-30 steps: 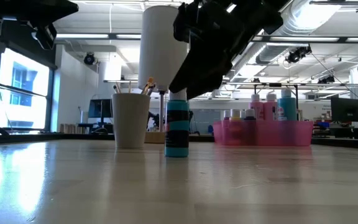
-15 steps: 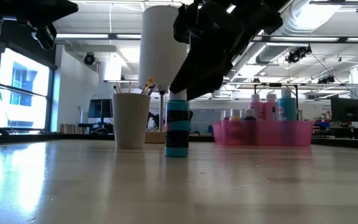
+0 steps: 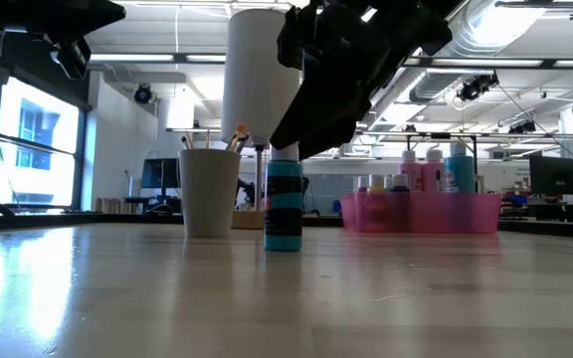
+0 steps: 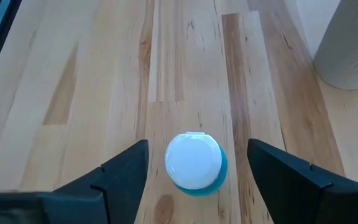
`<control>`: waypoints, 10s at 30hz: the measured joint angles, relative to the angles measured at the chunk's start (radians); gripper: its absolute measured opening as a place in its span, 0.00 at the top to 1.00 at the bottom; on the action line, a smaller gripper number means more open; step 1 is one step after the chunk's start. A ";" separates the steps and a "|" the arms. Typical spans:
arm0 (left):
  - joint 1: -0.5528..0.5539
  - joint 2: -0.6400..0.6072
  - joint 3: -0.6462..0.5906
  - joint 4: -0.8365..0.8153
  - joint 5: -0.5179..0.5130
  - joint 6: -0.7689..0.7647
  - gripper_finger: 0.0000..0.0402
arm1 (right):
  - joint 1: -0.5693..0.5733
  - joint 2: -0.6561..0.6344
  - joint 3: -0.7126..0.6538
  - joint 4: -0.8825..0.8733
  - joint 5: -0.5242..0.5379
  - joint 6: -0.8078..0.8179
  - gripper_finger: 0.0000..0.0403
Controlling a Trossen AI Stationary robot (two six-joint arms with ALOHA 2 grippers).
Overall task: Pick & Place Paint Supplies
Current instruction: Put the small blue paint bottle into the pink bin
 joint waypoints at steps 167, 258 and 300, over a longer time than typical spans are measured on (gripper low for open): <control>0.000 0.000 0.000 -0.031 0.002 0.001 1.00 | -0.039 -0.096 0.000 -0.002 0.029 -0.037 0.69; 0.000 -0.001 0.000 -0.056 -0.263 0.001 1.00 | -0.804 -0.073 0.153 -0.330 0.269 0.085 0.72; 0.000 -0.001 0.000 -0.075 -0.263 0.000 1.00 | -0.829 -0.002 0.153 -0.334 0.228 -0.001 0.69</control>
